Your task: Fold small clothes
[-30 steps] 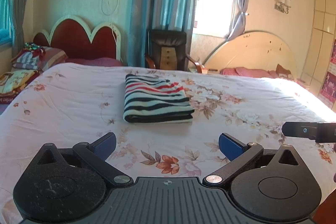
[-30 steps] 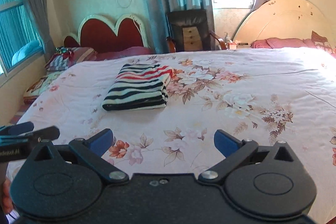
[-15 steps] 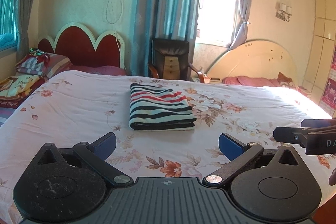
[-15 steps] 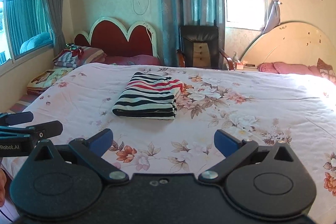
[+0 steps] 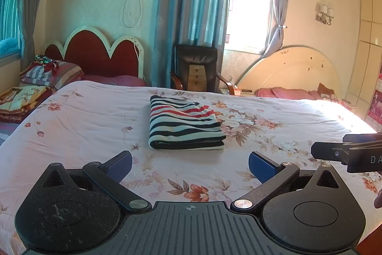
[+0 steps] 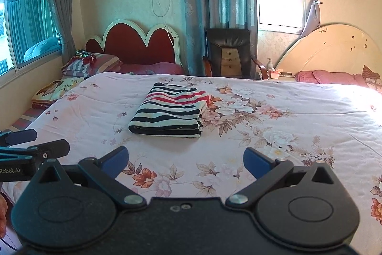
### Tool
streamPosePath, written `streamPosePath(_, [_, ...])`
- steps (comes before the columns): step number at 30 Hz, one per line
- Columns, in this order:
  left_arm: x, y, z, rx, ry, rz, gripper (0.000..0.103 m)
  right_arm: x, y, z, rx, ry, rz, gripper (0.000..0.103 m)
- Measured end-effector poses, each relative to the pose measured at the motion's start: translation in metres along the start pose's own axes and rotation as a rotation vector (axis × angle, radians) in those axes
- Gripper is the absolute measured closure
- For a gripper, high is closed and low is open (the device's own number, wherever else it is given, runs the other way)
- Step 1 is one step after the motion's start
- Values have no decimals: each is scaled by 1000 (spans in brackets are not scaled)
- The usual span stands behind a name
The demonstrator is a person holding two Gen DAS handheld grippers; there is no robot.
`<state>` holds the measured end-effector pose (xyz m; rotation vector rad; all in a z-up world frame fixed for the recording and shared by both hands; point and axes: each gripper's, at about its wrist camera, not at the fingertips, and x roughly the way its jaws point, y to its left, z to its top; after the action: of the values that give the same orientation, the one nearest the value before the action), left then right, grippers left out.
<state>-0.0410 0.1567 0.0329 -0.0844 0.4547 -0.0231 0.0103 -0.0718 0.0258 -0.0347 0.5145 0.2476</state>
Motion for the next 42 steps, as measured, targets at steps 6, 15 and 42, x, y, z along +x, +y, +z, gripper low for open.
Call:
streamPosePath(6, [4, -2, 2, 7, 1, -6, 0, 3, -3, -1, 3, 2, -4, 1])
streamPosePath(15, [6, -3, 3, 17, 2, -13, 0, 5, -6, 0, 5, 3, -5, 1])
streamPosePath(42, [7, -1, 7, 24, -7, -6, 0, 8, -7, 2, -6, 6, -1, 1])
